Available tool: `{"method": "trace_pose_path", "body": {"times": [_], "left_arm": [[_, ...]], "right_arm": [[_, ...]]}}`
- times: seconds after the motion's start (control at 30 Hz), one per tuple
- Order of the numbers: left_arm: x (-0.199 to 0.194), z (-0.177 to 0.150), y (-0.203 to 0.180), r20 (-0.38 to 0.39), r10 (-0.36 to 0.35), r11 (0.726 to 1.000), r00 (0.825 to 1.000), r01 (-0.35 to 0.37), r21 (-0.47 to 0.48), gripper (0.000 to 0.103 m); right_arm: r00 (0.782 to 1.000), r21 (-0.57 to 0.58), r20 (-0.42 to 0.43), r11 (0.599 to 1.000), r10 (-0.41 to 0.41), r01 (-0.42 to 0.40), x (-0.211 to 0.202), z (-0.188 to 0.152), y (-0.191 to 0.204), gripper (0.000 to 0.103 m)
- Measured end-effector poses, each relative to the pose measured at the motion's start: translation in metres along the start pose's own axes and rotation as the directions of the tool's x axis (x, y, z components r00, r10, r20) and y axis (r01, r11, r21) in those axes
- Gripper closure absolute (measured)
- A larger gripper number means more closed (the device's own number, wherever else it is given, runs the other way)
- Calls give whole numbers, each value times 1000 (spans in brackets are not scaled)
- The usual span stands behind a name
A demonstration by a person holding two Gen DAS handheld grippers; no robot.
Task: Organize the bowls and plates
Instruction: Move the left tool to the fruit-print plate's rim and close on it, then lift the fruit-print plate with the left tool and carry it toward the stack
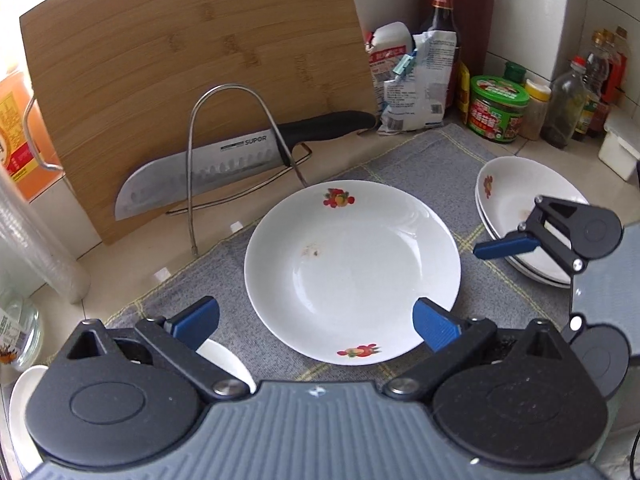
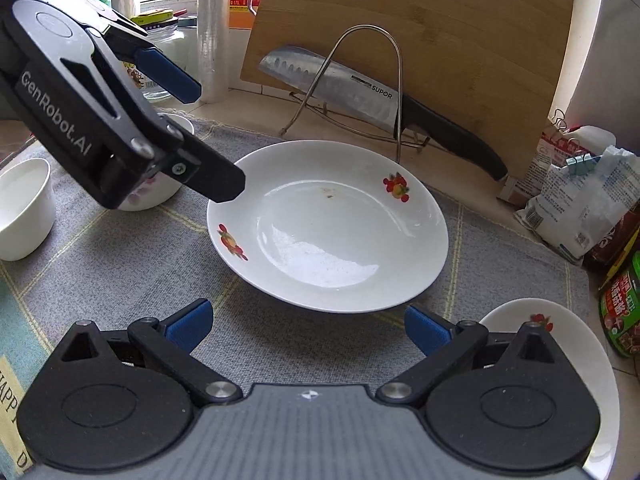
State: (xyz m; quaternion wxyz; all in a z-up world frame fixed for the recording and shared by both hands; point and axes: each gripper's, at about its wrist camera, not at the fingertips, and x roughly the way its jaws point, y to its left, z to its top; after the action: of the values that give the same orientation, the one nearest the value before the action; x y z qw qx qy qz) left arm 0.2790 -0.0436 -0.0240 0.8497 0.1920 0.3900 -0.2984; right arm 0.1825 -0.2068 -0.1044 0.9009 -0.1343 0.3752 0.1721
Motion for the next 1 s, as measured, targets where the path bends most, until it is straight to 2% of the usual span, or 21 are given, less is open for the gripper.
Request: {"method": "trace_pose_path", "body": {"times": [0.13, 0.33, 0.47, 0.57, 0.83, 1.0], "left_arm": [[5, 0, 3, -2, -33, 998, 999, 33, 57, 1], [21, 13, 20, -10, -32, 999, 999, 33, 16, 1], [40, 26, 28, -19, -38, 999, 999, 38, 6, 1], [56, 31, 31, -36, -67, 998, 997, 67, -4, 1], [92, 38, 35, -93, -125, 992, 988, 125, -15, 1], [106, 46, 41, -108, -147, 989, 983, 146, -16, 3]], "right_arm": [[1000, -27, -6, 1000, -13, 13, -4, 6, -14, 0], [999, -53, -44, 998, 18, -20, 2, 8, -14, 0], [996, -67, -93, 998, -6, 0, 17, 2, -4, 0], [994, -49, -106, 999, 12, -17, 27, 0, -2, 0], [991, 42, -97, 995, 91, -87, 43, 0, -10, 0], [994, 26, -55, 995, 99, -98, 43, -2, -7, 0]]}}
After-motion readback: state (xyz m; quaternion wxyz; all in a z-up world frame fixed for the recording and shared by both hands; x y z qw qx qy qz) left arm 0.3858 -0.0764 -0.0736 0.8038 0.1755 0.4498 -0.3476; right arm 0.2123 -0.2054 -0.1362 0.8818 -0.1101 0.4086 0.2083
